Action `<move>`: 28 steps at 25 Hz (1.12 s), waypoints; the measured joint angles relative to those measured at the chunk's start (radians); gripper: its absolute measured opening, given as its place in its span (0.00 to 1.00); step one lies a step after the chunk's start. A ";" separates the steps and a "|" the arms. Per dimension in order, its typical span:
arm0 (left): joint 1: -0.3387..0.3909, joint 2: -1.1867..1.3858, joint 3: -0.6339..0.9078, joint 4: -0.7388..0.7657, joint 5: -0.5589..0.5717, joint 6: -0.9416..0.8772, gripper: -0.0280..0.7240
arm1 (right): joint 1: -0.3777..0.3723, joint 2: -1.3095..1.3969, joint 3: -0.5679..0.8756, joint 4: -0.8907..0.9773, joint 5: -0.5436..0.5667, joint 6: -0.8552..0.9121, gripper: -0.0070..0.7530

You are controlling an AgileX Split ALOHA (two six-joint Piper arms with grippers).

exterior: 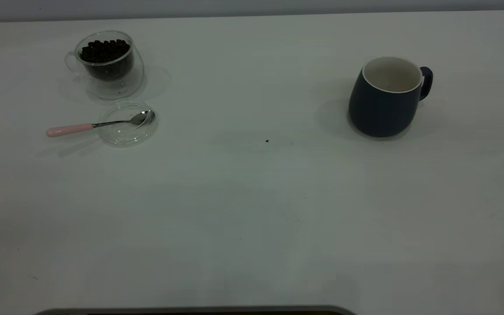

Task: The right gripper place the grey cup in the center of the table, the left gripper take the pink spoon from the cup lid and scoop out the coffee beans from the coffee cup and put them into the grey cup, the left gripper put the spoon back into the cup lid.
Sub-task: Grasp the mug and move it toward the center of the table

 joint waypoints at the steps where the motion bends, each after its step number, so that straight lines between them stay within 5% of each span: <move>1: 0.000 0.000 0.000 0.000 0.000 0.000 0.73 | 0.000 0.065 -0.009 0.000 -0.021 -0.024 0.93; 8: 0.000 0.000 0.000 0.000 0.000 0.000 0.73 | 0.000 0.478 -0.080 0.019 -0.102 -0.284 0.93; 22: 0.000 0.000 0.000 -0.001 0.000 0.000 0.73 | 0.000 0.940 -0.103 0.037 -0.479 -0.565 0.87; 28: 0.000 0.000 0.000 -0.001 0.000 0.000 0.73 | 0.054 1.127 -0.218 0.015 -0.507 -0.621 0.85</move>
